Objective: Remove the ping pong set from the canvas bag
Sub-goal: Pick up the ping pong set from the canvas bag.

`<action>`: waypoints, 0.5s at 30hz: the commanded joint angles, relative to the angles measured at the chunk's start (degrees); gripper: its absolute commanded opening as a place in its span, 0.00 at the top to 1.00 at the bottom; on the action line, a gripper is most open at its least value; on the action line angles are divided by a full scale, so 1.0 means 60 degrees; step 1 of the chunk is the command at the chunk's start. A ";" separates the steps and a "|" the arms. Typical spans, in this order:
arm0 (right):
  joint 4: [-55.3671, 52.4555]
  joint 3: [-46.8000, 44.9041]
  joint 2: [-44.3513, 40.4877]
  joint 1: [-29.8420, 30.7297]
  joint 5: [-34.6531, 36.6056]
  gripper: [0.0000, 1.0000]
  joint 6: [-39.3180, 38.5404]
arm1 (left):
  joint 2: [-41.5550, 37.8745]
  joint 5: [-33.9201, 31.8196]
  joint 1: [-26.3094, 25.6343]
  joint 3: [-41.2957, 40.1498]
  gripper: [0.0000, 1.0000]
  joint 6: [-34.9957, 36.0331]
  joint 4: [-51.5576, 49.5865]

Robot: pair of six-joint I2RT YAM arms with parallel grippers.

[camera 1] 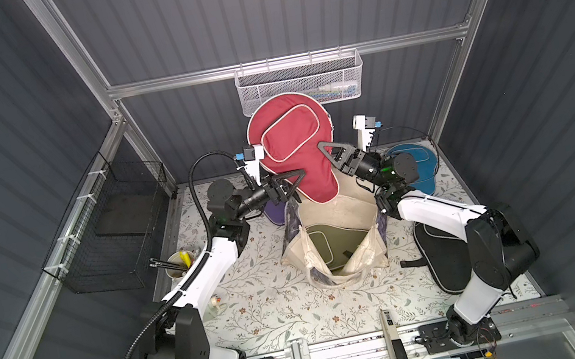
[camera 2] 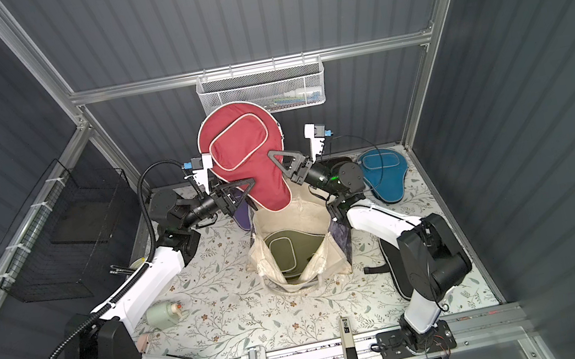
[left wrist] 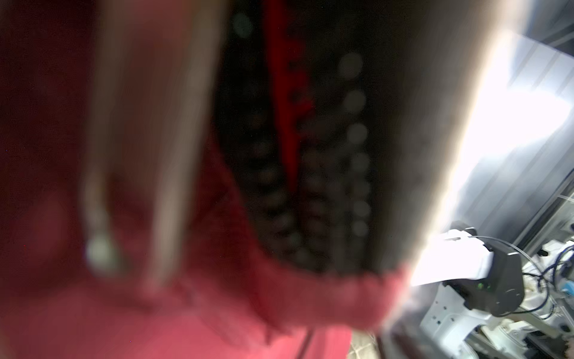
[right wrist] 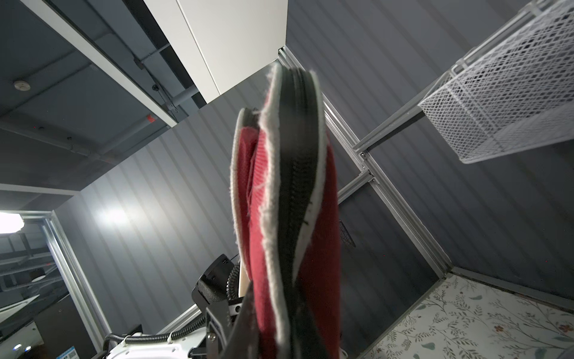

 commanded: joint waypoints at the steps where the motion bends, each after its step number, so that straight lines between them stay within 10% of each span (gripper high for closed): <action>1: 0.0517 0.0377 -0.0215 0.0403 0.0040 1.00 -0.0485 | -0.0428 0.0310 -0.0182 0.0498 1.00 0.0460 -0.0370; 5: -0.1396 0.0209 -0.0806 0.0291 -0.0372 1.00 -0.1579 | -0.1330 -0.0330 -0.0158 0.1076 1.00 0.2701 -0.3689; 9: -0.7341 0.1273 -0.1774 -0.0097 -0.1407 0.70 -0.4603 | -0.1929 -0.3249 0.0310 0.2594 1.00 0.5045 -0.8546; 15: -1.6439 0.4193 -0.1880 -0.0184 0.0024 0.22 -0.9748 | -0.1934 -0.3548 0.2589 0.4155 1.00 0.5986 -1.1574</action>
